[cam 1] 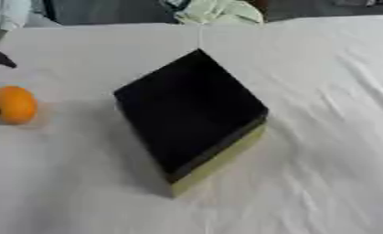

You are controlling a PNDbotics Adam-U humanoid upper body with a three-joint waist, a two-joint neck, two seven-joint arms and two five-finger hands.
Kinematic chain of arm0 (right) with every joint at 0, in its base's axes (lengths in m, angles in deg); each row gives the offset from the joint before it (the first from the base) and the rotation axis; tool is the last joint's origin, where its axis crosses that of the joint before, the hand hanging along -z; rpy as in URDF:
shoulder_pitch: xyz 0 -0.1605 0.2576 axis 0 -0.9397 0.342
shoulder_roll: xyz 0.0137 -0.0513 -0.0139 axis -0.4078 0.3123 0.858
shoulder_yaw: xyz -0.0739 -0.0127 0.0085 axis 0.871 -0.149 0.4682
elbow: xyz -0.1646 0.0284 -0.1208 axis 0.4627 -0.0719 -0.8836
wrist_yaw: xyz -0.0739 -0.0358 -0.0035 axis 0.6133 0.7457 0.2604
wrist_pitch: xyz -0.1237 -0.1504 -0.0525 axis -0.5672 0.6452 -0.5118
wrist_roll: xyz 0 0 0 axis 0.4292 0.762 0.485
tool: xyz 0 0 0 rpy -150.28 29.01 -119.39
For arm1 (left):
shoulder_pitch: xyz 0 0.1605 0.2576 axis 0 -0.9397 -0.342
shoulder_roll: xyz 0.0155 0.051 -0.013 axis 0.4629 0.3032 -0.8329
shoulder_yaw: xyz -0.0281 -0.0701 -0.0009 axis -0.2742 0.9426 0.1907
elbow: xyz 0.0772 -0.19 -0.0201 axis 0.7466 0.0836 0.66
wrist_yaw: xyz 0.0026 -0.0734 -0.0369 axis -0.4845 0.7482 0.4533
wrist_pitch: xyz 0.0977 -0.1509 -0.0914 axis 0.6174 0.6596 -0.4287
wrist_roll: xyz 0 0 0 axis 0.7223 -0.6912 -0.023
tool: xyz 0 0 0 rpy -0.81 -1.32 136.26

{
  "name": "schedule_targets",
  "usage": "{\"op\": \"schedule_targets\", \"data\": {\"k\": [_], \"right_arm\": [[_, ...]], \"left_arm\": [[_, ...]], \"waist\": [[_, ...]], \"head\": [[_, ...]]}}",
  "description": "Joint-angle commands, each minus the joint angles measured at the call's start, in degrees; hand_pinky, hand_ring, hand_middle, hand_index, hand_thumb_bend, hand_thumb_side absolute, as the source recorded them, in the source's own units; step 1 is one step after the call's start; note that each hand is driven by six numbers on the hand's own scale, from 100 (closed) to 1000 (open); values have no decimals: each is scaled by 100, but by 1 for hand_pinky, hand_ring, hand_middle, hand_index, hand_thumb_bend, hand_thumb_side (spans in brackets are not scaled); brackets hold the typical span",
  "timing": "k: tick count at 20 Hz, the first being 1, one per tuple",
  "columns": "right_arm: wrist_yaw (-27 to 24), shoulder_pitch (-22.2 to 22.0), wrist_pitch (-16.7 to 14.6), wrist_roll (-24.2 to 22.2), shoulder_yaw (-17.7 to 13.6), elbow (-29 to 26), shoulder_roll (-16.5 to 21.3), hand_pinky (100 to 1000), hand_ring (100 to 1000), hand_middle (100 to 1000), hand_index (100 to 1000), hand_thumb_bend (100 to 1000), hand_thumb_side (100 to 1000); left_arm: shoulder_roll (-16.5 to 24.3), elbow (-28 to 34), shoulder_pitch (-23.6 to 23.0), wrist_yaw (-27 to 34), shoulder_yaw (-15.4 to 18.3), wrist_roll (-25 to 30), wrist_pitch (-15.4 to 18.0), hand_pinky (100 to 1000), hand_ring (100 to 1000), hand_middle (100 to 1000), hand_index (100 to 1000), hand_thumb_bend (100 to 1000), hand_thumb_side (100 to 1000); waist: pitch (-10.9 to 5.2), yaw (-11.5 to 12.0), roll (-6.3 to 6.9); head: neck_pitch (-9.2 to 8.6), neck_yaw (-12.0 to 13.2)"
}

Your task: Pick up objects on the table and place them in the box.

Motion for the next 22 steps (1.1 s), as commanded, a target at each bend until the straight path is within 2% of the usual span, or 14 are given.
{"op": "schedule_targets", "data": {"k": [1,10,14,22], "right_arm": [[-3,40,-6,-6,-29,-84,105,676,571,602,836,100,808],[-4,31,0,-10,-30,-89,98,676,571,601,837,100,809],[-10,27,2,-17,-28,-89,90,676,571,601,837,100,810],[-24,27,-4,-36,-23,-77,75,676,570,600,837,100,812]], "left_arm": [[163,-14,29,-45,110,-6,-45,618,824,857,910,562,100],[134,-12,47,-109,110,-5,-138,633,836,868,914,592,100],[115,-46,84,-259,95,-36,-208,643,843,866,906,626,100],[15,-307,275,-622,-49,-113,-283,656,848,864,900,636,100]], "waist": [[-92,-6,9],[-98,-19,20],[-95,-25,16],[-73,-55,6]], "head": [[-37,19],[-36,123],[-40,159],[-43,193]]}}
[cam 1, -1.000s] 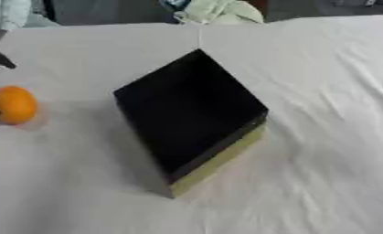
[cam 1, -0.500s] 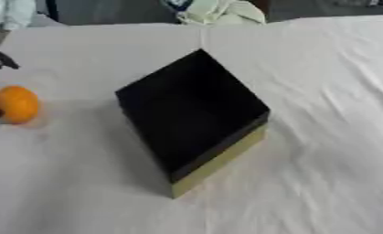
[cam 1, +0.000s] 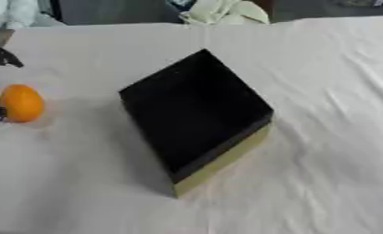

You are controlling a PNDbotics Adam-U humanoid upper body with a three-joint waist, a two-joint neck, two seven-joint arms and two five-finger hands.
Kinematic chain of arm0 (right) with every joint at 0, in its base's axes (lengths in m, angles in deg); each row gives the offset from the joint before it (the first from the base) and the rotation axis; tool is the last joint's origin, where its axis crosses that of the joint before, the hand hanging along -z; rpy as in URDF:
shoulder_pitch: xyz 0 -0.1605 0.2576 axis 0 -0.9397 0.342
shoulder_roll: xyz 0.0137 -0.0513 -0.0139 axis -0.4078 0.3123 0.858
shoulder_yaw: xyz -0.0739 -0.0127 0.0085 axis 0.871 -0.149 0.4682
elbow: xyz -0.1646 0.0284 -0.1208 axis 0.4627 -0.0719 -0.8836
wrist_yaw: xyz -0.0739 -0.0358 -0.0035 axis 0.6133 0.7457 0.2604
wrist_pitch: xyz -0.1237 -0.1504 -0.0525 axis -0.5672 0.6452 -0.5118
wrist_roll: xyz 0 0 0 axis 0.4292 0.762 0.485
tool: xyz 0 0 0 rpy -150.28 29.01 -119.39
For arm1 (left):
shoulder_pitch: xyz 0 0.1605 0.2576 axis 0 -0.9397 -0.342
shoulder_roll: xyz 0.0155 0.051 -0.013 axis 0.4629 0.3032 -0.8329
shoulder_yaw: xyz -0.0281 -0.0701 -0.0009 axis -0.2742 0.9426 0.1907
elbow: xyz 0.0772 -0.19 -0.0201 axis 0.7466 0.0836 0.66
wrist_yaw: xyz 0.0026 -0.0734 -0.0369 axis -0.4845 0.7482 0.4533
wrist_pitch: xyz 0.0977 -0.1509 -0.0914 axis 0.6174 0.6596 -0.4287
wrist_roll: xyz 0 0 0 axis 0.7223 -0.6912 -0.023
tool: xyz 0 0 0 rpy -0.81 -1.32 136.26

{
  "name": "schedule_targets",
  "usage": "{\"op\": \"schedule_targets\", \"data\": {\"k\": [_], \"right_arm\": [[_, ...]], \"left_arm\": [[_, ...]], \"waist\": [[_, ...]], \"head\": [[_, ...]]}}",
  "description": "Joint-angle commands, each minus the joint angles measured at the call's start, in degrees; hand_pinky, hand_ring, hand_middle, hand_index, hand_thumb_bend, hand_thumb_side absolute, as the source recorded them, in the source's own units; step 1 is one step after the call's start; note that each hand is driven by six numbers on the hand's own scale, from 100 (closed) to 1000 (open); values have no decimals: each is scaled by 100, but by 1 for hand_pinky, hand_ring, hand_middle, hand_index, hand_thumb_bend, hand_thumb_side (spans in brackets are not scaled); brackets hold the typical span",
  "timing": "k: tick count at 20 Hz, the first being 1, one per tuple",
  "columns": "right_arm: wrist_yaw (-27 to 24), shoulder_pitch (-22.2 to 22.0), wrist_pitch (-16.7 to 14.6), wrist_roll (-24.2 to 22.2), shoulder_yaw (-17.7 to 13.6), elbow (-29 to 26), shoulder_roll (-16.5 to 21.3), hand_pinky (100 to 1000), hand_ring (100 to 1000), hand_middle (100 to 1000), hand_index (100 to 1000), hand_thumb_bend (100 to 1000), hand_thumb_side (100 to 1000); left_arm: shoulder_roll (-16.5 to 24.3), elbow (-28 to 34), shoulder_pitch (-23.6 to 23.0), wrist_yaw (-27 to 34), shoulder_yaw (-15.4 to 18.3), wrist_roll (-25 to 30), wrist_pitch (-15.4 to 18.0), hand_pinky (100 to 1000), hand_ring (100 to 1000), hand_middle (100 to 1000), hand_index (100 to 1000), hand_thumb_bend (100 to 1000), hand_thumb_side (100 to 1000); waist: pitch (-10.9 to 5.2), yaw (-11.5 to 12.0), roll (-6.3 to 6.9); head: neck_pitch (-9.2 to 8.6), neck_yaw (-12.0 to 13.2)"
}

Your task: Pick up objects on the table and place them in the box.

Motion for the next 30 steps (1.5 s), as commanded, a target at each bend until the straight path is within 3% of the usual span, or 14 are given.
{"op": "schedule_targets", "data": {"k": [1,20,22,25,30], "right_arm": [[-26,35,-14,-26,-22,-76,79,676,570,600,837,100,812],[-62,48,-30,-66,-6,-61,39,677,571,598,837,100,813],[-66,50,-29,-74,-1,-63,32,677,571,598,837,100,814],[-71,52,-28,-79,-1,-60,30,677,571,598,838,100,814],[-78,50,-28,-79,-3,-58,22,678,571,597,838,100,813]], "left_arm": [[133,-121,148,-139,-15,-7,-13,657,849,865,901,636,100],[-182,-980,592,-891,-245,64,12,678,861,856,893,667,100],[-199,-1020,594,-946,-252,44,31,635,827,809,863,654,100],[-215,-992,584,-930,-247,-74,32,460,693,680,765,586,100],[-210,-892,557,-867,-251,-312,-54,372,619,611,704,393,100]], "waist": [[-74,-17,-7],[-40,-74,-26],[-39,-70,-27],[-38,-64,-30],[-42,-58,-31]], "head": [[-45,28],[-89,59],[-93,57],[-94,54],[-107,59]]}}
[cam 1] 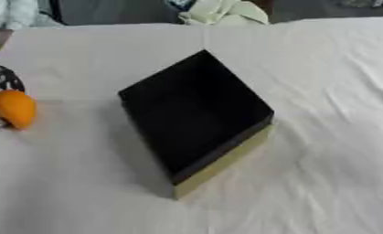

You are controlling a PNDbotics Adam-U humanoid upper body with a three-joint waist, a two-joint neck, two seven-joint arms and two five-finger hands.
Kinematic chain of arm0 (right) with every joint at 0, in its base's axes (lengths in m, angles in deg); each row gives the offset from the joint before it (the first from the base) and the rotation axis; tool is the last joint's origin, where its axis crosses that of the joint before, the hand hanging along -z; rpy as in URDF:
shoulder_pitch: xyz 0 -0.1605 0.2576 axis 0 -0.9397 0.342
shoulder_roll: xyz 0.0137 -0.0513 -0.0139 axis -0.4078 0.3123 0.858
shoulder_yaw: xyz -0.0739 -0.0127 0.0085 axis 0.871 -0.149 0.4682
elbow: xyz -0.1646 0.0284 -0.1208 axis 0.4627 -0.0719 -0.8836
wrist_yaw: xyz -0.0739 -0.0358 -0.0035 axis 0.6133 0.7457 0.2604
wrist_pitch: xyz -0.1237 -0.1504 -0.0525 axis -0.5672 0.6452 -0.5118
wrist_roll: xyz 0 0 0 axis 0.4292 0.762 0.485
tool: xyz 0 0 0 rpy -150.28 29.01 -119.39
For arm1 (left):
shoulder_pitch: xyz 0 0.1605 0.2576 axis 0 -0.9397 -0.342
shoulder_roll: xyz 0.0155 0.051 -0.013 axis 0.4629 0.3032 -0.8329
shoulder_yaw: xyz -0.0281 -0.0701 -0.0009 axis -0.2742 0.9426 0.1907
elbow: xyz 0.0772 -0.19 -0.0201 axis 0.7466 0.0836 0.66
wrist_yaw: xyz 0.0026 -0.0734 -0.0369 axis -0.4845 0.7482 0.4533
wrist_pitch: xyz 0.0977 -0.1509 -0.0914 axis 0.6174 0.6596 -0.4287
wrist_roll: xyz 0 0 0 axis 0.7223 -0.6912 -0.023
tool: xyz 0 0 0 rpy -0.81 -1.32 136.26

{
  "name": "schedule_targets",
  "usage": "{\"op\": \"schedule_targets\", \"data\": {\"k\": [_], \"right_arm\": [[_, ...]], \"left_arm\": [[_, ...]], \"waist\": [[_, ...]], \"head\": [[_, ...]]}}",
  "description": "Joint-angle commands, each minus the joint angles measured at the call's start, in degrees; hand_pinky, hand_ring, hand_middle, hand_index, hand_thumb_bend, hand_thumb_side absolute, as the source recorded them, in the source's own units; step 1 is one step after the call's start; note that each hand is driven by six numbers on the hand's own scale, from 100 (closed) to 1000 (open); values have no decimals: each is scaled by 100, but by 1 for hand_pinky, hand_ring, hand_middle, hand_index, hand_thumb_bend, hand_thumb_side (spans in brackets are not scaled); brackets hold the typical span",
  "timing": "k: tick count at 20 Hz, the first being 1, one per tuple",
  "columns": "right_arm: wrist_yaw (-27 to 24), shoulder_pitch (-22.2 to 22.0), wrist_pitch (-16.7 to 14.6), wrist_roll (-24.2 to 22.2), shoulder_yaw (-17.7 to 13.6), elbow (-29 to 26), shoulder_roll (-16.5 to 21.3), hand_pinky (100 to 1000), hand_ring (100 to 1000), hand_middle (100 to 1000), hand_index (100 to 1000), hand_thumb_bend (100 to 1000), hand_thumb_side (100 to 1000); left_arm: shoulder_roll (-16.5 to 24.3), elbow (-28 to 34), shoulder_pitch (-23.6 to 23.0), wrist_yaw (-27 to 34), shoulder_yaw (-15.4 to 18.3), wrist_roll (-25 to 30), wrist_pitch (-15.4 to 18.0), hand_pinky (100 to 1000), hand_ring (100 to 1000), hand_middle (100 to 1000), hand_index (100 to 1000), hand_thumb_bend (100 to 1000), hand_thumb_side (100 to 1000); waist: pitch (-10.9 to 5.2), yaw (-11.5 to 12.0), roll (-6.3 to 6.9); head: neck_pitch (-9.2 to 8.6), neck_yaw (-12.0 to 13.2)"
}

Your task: Pick up objects on the table and place them in the box.

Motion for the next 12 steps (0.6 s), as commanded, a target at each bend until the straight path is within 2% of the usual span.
{"op": "schedule_targets", "data": {"k": [1,5,8,12], "right_arm": [[-44,48,1,-12,-5,-59,74,678,571,597,838,100,813],[-52,46,-1,-17,-7,-58,72,678,571,597,839,100,814],[-60,41,-1,-20,-13,-58,66,678,571,596,839,100,815],[-69,34,2,-23,-20,-60,59,678,571,596,839,100,815]], "left_arm": [[183,134,28,-2,20,-178,-76,365,615,607,699,376,100],[182,200,5,-120,7,-361,-167,351,613,607,698,327,100],[166,212,-4,-195,-4,-485,-184,276,564,566,658,298,100],[156,271,-6,-183,-12,-727,-180,228,523,532,622,307,100]], "waist": [[-79,4,-5],[-75,1,-3],[-72,-1,-2],[-73,-6,2]], "head": [[-59,7],[-58,14],[-58,12],[-67,9]]}}
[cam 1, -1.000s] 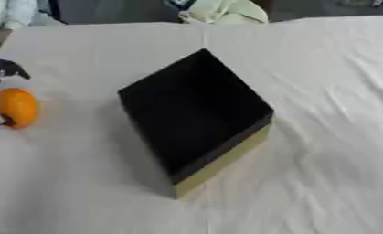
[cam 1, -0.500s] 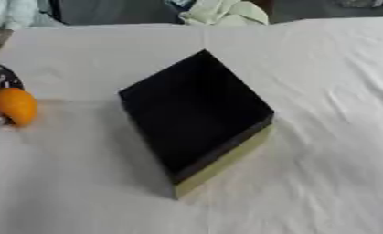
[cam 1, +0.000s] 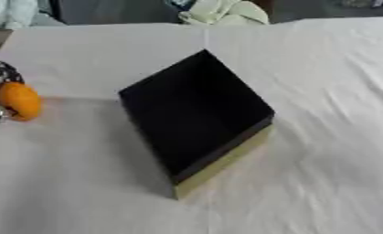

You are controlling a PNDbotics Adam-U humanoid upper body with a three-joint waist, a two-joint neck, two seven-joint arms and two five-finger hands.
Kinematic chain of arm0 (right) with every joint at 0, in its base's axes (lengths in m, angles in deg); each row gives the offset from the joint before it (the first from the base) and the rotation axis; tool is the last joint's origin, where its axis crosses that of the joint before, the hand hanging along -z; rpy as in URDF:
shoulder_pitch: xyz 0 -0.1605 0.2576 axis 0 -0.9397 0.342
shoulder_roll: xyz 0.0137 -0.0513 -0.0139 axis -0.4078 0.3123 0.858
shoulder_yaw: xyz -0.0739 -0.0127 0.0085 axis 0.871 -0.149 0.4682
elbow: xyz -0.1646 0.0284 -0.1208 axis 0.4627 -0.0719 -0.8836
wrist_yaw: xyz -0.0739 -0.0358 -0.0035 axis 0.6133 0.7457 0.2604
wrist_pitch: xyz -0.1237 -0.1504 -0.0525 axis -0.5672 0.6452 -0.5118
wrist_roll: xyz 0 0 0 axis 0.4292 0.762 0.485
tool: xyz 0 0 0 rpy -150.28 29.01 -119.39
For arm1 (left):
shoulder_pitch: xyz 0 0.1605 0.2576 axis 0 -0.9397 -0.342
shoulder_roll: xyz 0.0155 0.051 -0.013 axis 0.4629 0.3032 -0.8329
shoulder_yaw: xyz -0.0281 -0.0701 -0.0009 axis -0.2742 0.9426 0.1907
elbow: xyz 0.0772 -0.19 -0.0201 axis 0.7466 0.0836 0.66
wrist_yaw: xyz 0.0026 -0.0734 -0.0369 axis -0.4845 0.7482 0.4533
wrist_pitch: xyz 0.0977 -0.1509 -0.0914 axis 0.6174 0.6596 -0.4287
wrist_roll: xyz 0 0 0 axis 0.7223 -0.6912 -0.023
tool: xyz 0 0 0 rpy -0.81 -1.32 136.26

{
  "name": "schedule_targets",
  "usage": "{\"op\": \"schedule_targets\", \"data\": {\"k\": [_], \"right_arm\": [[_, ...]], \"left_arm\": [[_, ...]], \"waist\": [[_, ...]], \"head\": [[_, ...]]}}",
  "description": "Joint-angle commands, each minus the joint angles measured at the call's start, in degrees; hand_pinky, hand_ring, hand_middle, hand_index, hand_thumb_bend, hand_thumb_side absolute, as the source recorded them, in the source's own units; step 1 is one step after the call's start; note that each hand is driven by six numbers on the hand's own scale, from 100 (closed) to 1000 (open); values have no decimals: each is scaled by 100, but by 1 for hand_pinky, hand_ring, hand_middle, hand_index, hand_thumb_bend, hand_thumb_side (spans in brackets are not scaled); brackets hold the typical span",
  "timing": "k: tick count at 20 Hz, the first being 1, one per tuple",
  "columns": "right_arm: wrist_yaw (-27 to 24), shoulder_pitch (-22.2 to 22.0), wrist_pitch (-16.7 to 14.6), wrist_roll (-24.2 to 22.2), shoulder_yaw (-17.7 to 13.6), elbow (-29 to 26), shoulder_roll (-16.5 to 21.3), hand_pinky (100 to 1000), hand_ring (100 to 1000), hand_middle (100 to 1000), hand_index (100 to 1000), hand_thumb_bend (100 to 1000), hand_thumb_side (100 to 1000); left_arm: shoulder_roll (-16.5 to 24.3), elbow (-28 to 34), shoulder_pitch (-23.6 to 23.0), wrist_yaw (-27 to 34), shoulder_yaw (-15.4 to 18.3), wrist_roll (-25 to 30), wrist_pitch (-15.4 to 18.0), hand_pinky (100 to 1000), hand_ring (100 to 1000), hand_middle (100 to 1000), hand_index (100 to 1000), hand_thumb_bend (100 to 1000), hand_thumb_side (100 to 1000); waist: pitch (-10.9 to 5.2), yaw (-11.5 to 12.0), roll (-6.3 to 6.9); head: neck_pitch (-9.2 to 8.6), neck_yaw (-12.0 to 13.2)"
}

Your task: Pick up objects on the table and place them in the box.

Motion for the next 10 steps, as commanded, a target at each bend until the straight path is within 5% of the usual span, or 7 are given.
{"op": "schedule_targets", "data": {"k": [1,10], "right_arm": [[-57,33,-2,-15,-21,-61,99,678,571,596,839,100,816],[-83,10,11,-37,-23,-63,86,678,571,595,842,100,816]], "left_arm": [[176,111,47,7,30,-217,-12,194,497,506,595,297,100],[200,258,17,155,69,-576,-162,100,415,423,503,211,100]], "waist": [[-88,-6,5],[-100,-5,13]], "head": [[-67,7],[-93,-18]]}}
